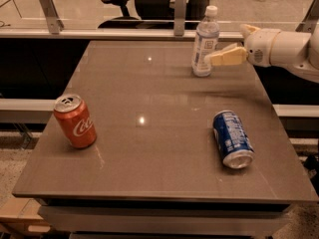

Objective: Knock blue plastic bottle over

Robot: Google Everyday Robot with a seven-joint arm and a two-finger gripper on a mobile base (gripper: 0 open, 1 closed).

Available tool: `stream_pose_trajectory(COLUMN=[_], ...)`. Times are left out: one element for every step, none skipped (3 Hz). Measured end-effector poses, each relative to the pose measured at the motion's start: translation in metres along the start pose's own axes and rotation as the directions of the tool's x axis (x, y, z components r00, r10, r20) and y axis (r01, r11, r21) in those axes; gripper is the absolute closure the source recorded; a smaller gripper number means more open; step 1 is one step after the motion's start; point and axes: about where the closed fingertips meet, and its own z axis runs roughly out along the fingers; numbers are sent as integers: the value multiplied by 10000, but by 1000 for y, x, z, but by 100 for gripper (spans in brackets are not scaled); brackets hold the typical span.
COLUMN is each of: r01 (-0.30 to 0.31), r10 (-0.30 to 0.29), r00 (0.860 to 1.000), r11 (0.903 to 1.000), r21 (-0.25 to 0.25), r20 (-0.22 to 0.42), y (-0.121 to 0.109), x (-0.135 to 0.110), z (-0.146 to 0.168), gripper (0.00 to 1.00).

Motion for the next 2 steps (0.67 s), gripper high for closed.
stream_pose_trajectory(r01=[37,7], r10=[-25,88], r00=[9999,9978], r11=[9969,9894], r21=[-782,-1453], r20=[149,653], y=[6,10], x=[-4,-8], z=[29,48], gripper=[0,0])
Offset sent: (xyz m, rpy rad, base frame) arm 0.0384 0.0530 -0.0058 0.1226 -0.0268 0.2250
